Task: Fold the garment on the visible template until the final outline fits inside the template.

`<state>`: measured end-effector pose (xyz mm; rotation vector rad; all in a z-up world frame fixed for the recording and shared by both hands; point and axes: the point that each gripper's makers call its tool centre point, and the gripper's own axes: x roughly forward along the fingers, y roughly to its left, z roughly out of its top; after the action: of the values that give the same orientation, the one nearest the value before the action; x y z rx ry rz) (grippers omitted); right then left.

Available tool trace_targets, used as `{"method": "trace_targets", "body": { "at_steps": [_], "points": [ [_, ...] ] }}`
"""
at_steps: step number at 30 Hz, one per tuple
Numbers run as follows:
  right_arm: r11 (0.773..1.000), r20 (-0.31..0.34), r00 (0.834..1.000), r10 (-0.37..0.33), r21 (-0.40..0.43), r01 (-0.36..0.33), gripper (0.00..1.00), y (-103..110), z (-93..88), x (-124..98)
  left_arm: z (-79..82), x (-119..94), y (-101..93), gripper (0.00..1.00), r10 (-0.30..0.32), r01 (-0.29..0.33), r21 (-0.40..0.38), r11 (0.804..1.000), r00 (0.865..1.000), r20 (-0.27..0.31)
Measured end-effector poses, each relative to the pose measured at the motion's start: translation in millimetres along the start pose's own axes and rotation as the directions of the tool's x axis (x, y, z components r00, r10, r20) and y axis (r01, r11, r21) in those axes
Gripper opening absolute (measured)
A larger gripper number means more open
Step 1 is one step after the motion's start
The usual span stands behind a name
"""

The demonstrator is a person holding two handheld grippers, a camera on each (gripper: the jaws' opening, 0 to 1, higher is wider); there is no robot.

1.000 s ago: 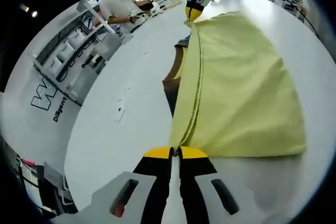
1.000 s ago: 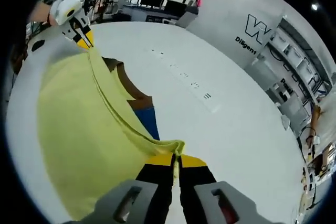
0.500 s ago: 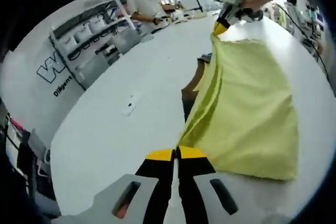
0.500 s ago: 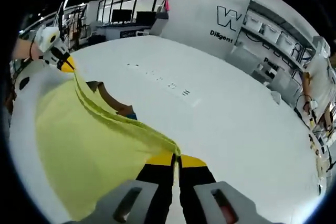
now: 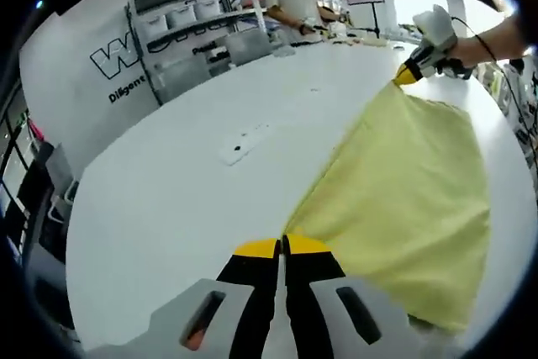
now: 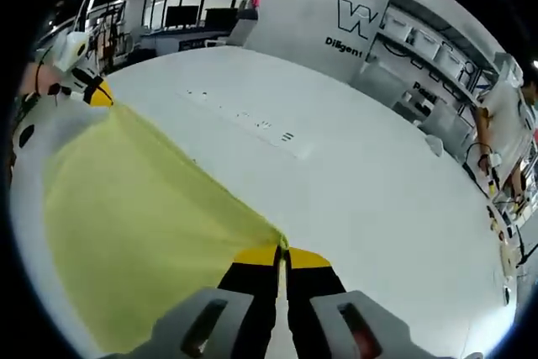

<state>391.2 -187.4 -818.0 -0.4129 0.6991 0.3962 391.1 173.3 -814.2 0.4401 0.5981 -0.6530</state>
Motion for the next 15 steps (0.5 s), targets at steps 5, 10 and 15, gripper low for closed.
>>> {"method": "trace_targets", "body": {
  "at_steps": [5,10,15],
  "points": [
    [1.000,-0.026,0.999,-0.030,0.001,0.030,0.00,0.1,-3.2,3.3,-5.6,5.8,3.4,0.03,0.050,-0.052,-0.088,0.995,0.998,-0.027],
    [0.999,-0.026,0.999,-0.036,0.021,0.037,0.00,-0.9,-5.2,4.2,-3.0,7.0,3.7,0.03,0.090,-0.090,-0.005,0.996,0.994,-0.055],
    [0.998,-0.037,0.999,-0.035,0.052,0.037,0.00,1.2,-8.3,5.2,-4.6,10.7,4.1,0.03,0.108,-0.108,0.003,0.994,0.991,-0.073]
  ]
}}
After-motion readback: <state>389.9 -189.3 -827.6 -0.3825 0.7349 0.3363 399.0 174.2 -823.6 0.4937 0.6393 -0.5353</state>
